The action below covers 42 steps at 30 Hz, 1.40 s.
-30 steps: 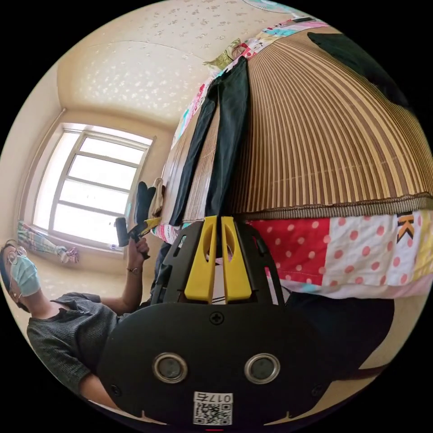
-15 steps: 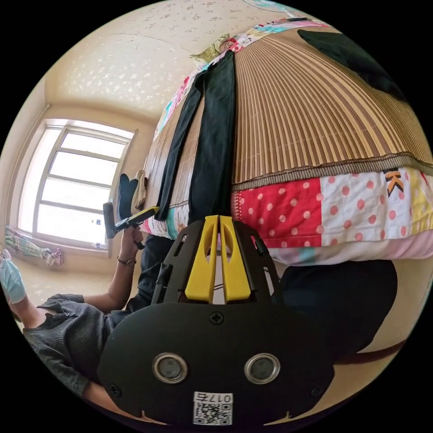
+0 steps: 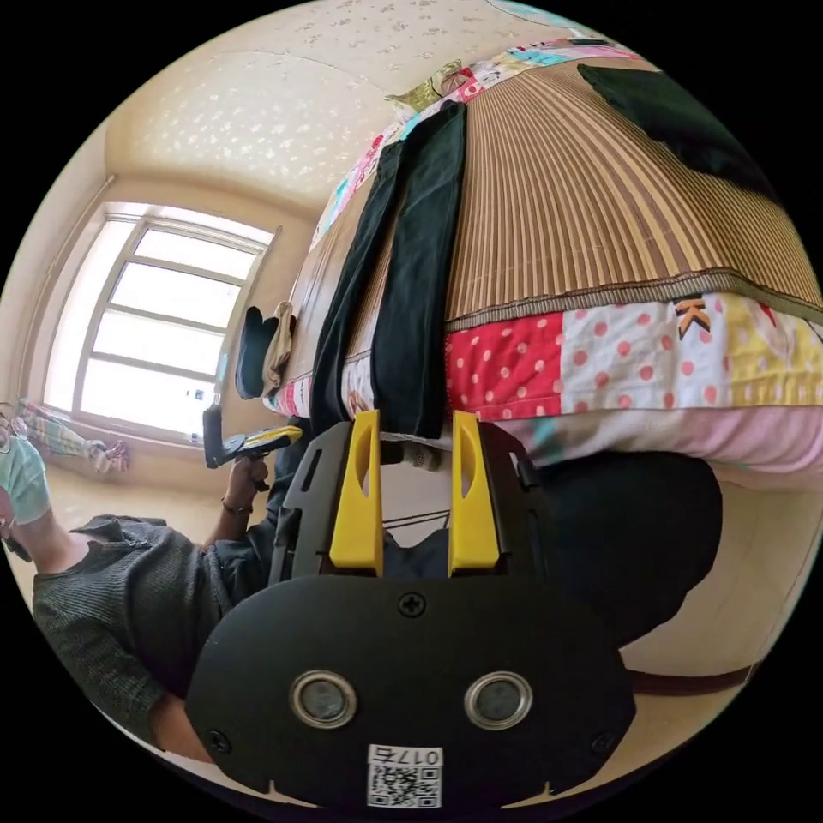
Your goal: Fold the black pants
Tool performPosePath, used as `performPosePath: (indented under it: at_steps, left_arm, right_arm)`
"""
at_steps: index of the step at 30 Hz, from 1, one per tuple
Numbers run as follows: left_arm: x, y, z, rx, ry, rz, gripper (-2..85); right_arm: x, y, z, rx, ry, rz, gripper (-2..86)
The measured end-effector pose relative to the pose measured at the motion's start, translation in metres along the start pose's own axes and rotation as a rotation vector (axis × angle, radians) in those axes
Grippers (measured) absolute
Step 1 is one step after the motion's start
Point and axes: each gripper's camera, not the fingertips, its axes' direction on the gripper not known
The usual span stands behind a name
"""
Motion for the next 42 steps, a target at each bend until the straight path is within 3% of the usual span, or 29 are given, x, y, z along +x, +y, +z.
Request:
performPosePath:
  at_steps: [3,5,7,10,11,13,14,15,18,21,26,31,33,35,37,39,41,42]
  left_arm:
    - [-0.007,-0.002,-0.021,0.106,0.109,0.000,3.6]
    - [-0.010,-0.004,-0.032,0.158,0.160,0.003,5.4]
    - [-0.015,-0.004,-0.037,0.188,0.219,-0.010,6.9]
    - [-0.026,-0.002,-0.036,0.208,0.335,-0.034,7.4]
    - [-0.028,-0.003,-0.032,0.203,0.370,-0.034,7.5]
    - [-0.028,-0.009,-0.021,0.168,0.407,-0.024,7.5]
    - [-0.026,-0.014,-0.012,0.133,0.417,-0.009,7.5]
    - [-0.025,-0.018,-0.006,0.113,0.413,-0.006,7.6]
    - [-0.025,-0.033,0.020,0.040,0.284,-0.059,8.0]
    - [-0.041,-0.038,0.032,0.039,0.087,-0.229,13.2]
    - [-0.055,-0.039,0.056,-0.027,0.178,-0.235,14.6]
    - [-0.052,-0.055,0.090,-0.200,0.065,-0.175,8.5]
    - [-0.045,-0.058,0.088,-0.192,0.218,-0.067,1.6]
    - [-0.041,-0.058,0.071,-0.061,0.535,0.082,0.1]
    - [-0.055,-0.058,0.073,-0.074,0.659,0.056,-0.2]
    - [-0.066,-0.058,0.095,-0.243,0.490,-0.023,-0.1]
    - [-0.074,-0.053,0.130,-0.494,0.158,-0.092,1.0]
    - [-0.073,-0.051,0.134,-0.525,0.130,-0.082,1.4]
  right_arm:
    - [-0.006,-0.011,0.022,-0.082,0.126,-0.008,8.2]
    - [-0.019,-0.008,0.025,-0.114,0.107,-0.118,5.2]
    - [-0.034,0.010,0.005,-0.058,-0.171,-0.321,3.8]
    - [-0.030,0.039,-0.025,-0.032,-0.471,-0.451,2.9]
    - [-0.027,0.045,-0.028,-0.044,-0.448,-0.437,2.8]
    - [-0.011,0.060,-0.029,-0.110,-0.108,-0.260,2.5]
    - [-0.007,0.063,-0.030,-0.113,-0.043,-0.226,2.5]
    - [-0.003,0.068,-0.036,-0.092,-0.028,-0.206,2.4]
    - [0.009,0.070,-0.059,0.052,-0.284,-0.221,2.2]
    - [0.017,0.068,-0.067,0.134,-0.415,-0.225,2.0]
    - [0.013,0.062,-0.054,0.069,-0.377,-0.236,2.0]
    - [0.015,0.053,-0.026,-0.043,-0.352,-0.213,1.9]
    - [0.011,0.052,-0.025,-0.030,-0.372,-0.233,2.0]
    - [0.009,0.053,-0.029,-0.002,-0.410,-0.249,2.0]
    - [0.013,0.053,-0.031,0.022,-0.439,-0.239,2.0]
    - [0.019,0.052,-0.029,0.014,-0.413,-0.202,2.0]
    - [0.020,0.050,-0.024,-0.004,-0.368,-0.178,1.9]
    - [0.016,0.048,-0.021,-0.019,-0.348,-0.186,1.9]
